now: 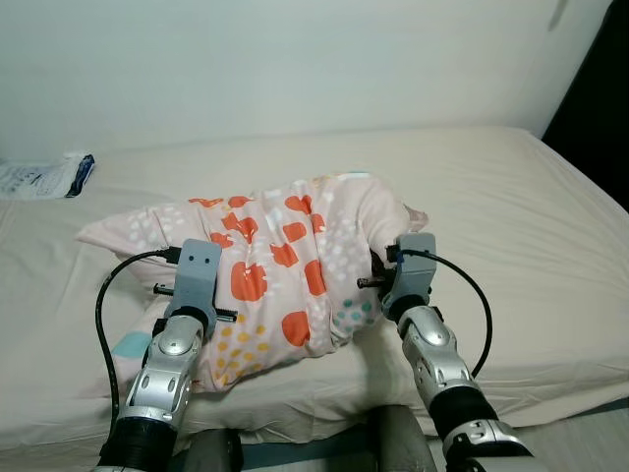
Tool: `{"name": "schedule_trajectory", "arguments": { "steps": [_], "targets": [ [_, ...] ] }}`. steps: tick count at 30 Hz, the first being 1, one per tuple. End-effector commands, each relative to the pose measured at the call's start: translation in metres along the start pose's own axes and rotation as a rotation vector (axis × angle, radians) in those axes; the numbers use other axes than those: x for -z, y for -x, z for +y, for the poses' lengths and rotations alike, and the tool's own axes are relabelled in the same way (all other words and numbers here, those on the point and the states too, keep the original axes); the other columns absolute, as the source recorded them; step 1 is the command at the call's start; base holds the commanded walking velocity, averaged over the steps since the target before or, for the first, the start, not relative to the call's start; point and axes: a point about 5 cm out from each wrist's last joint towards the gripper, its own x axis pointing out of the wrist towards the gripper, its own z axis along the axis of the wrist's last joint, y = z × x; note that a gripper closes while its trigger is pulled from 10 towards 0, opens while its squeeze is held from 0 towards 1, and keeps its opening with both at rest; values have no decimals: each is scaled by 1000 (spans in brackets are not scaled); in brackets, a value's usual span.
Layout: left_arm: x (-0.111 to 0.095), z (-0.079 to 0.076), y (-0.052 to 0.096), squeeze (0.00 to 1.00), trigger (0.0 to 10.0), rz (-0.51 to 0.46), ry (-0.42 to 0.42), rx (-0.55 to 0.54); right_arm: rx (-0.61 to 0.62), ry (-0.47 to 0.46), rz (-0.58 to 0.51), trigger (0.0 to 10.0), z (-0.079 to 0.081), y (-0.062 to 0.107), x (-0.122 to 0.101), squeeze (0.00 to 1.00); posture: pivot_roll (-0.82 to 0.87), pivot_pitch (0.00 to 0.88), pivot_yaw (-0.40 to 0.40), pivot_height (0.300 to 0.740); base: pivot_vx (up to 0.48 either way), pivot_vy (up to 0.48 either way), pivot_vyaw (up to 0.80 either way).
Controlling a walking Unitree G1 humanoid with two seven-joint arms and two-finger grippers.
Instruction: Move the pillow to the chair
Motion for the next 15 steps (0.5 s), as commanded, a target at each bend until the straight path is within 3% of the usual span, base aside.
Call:
{"name": "schedule_trajectory", "arguments": {
  "steps": [1, 15],
  "targets": [
    [0, -13, 1, 0, 10000, 6, 26, 69, -77, 6, 16, 10000, 16, -2, 1, 0, 1, 107, -18, 618, 0, 0, 0],
    [-1, -15, 2, 0, 10000, 1, 32, 69, -91, -10, 4, 10000, 13, -1, -2, 0, 5, 91, -33, 618, 0, 0, 0]
  ]
}}
